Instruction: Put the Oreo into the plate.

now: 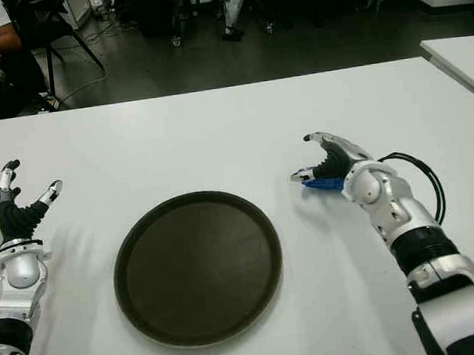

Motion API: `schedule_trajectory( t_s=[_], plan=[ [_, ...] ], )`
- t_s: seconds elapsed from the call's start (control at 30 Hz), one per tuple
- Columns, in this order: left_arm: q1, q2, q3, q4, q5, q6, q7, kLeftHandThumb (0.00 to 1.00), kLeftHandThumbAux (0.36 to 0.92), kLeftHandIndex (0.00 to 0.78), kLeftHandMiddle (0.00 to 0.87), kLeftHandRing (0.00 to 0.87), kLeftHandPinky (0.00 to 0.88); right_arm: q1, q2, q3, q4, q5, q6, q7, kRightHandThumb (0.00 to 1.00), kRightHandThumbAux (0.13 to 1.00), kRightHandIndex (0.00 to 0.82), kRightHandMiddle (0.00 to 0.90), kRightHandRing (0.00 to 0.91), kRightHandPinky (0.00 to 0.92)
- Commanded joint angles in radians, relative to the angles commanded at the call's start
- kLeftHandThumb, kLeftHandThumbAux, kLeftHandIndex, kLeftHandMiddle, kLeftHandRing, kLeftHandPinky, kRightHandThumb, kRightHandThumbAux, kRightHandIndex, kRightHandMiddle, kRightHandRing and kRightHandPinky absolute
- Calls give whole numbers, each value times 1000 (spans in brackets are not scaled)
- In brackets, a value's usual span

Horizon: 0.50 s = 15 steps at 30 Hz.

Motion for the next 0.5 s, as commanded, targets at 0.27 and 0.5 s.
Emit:
schedule_trajectory(
  t_s=[0.27,0.5],
  plan=[
    [-8,0,-1,9,-4,0,-8,0,635,28,20,1,0,5,-6,-4,-7,-1,-10,-1,49,567,0,0,0,18],
    [-5,-2,1,2,-15,-5,-34,0,630,25,13,0,0,5,-9,-7,-1,4,-20,1,70,565,0,0,0,16]
  ],
)
